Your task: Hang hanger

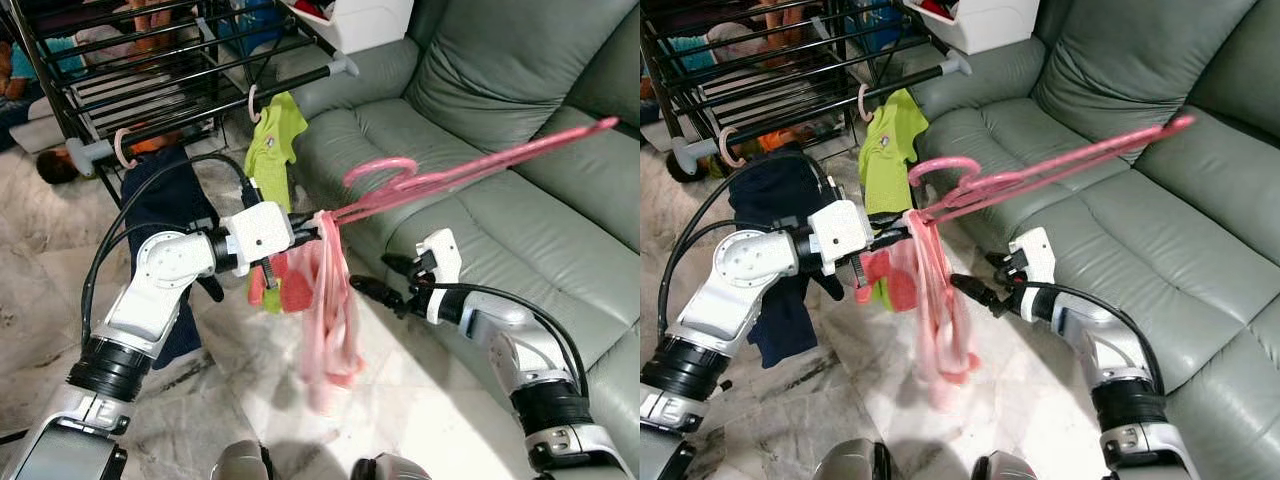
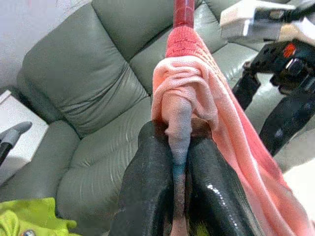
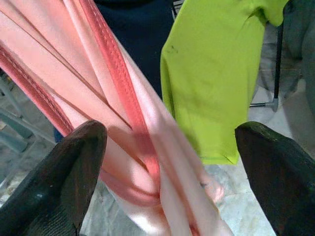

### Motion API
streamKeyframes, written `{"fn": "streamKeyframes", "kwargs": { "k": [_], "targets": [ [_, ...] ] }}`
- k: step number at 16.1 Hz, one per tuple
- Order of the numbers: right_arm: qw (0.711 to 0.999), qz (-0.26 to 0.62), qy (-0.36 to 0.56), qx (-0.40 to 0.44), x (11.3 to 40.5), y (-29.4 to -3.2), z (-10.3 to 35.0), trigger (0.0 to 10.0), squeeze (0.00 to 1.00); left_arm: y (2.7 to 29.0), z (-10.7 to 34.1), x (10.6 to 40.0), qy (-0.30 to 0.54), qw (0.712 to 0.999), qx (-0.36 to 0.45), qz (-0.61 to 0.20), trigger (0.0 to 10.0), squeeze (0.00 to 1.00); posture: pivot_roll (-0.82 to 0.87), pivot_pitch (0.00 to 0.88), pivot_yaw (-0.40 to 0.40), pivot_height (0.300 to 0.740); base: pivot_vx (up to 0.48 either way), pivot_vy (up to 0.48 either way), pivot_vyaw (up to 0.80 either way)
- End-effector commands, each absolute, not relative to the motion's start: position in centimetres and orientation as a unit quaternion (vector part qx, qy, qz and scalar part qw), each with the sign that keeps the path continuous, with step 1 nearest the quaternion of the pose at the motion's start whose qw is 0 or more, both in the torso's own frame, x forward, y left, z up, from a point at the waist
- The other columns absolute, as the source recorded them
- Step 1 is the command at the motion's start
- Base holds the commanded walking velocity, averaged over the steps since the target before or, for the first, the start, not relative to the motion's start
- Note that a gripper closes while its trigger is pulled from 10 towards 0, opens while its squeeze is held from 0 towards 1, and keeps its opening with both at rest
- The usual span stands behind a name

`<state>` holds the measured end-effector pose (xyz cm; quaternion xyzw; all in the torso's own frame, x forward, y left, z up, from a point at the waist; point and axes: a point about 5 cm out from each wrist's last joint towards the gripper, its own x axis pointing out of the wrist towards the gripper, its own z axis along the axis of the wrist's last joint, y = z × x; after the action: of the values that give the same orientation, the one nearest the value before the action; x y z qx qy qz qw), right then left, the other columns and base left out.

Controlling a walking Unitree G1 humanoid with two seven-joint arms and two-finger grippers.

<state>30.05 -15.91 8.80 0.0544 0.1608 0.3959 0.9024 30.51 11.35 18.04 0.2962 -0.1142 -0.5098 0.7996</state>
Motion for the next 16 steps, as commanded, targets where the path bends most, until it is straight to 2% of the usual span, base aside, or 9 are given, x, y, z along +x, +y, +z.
{"fn": "streamKeyframes", "kwargs": {
  "k": [1, 8, 10, 12, 13, 14, 15, 16],
  "targets": [
    [0.899, 0.402, 0.165, 0.047, 30.2, -15.5, 8.6, 10.0, 0.0, 10.2, 19.4, 29.6, -0.14, 0.785, 0.284, -0.532, 0.0, 0.0, 0.0, 0.075, 0.02, 0.74, 0.0, 0.0, 0.0],
    [0.919, 0.358, 0.162, 0.028, 32.3, -14.6, 8.5, 10.0, 0.0, 7.1, 21.3, 27.0, -0.171, 0.759, 0.238, -0.582, 0.0, 0.0, 0.01, 0.079, 0.011, 0.74, 0.0, 0.0, 0.0],
    [0.932, 0.31, 0.188, 0.001, 32.7, -15.3, 7.6, 10.0, 0.0, 6.4, 22.8, 26.4, -0.185, 0.76, 0.218, -0.584, 0.0, 0.0, 0.02, 0.077, 0.003, 0.74, 0.0, 0.0, 0.0],
    [0.935, 0.293, 0.201, -0.008, 32.5, -16.2, 7.1, 10.0, 0.0, 6.8, 23.3, 26.8, -0.187, 0.767, 0.222, -0.573, 0.0, 0.0, 0.02, 0.076, 0.001, 0.74, 0.0, 0.0, 0.0],
    [0.935, 0.285, 0.209, -0.011, 32.2, -17.0, 6.8, 4.7, 0.0, 7.3, 23.4, 27.2, -0.184, 0.773, 0.23, -0.562, 0.0, 0.0, 0.02, 0.076, 0.001, 0.74, 0.0, 0.0, 0.0],
    [0.937, 0.269, 0.223, -0.017, 31.6, -18.4, 6.3, 2.7, 0.0, 8.1, 23.6, 27.8, -0.181, 0.781, 0.24, -0.548, 0.0, 0.0, 0.02, 0.075, -0.005, 0.74, 0.0, 0.0, 0.0],
    [0.938, 0.255, 0.234, -0.021, 31.1, -19.4, 5.9, 2.4, 0.0, 8.7, 23.8, 28.3, -0.179, 0.787, 0.246, -0.536, 0.0, 0.0, 0.02, 0.075, -0.005, 0.74, 0.0, 0.0, 0.0],
    [0.939, 0.231, 0.252, -0.027, 30.4, -21.2, 5.3, 1.5, 0.0, 9.4, 24.3, 28.8, -0.18, 0.795, 0.251, -0.522, 0.0, 0.0, 0.01, 0.076, -0.007, 0.74, 0.0, 0.0, 0.0]
  ]
}}
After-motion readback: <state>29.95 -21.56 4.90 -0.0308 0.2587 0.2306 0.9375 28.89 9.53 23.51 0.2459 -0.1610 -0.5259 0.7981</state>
